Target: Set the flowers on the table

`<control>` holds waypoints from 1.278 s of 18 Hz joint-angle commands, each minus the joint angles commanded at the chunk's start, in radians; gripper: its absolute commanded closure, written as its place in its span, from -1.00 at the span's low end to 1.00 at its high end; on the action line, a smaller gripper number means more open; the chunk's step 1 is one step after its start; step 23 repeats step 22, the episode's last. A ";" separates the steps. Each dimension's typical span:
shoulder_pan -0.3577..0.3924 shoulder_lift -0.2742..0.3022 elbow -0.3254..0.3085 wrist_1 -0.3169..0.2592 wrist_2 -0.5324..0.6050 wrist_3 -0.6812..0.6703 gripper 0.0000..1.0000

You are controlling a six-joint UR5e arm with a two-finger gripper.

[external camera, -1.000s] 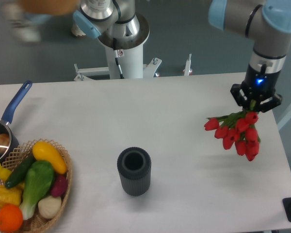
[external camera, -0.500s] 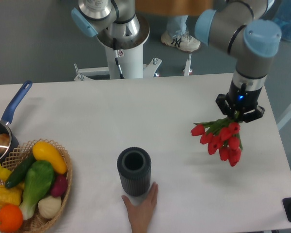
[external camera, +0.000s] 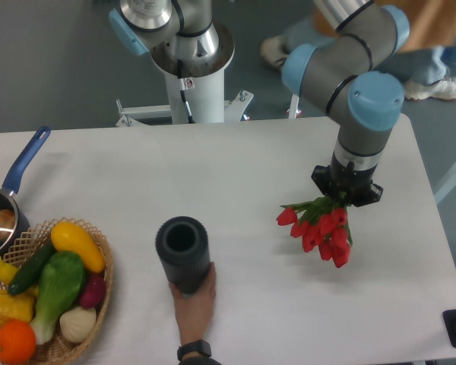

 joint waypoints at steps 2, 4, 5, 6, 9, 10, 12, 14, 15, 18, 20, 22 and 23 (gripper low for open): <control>-0.006 0.003 0.005 0.008 -0.003 0.003 -0.07; -0.006 0.005 0.002 0.043 -0.003 0.008 -1.00; -0.005 0.005 0.002 0.060 -0.006 0.009 -1.00; -0.002 0.005 0.003 0.095 -0.009 0.012 -1.00; 0.006 0.005 0.005 0.101 -0.011 0.002 -1.00; 0.012 0.005 0.005 0.101 -0.014 0.005 -1.00; 0.035 0.008 0.005 0.103 -0.044 0.011 -1.00; 0.072 0.009 0.008 0.103 -0.104 0.012 -1.00; 0.081 0.009 0.009 0.103 -0.115 0.012 -1.00; 0.090 0.011 0.029 0.103 -0.115 0.009 -1.00; 0.098 0.011 0.031 0.103 -0.114 0.011 -1.00; 0.097 0.008 0.031 0.104 -0.114 0.003 -1.00; 0.097 0.008 0.031 0.104 -0.114 0.003 -1.00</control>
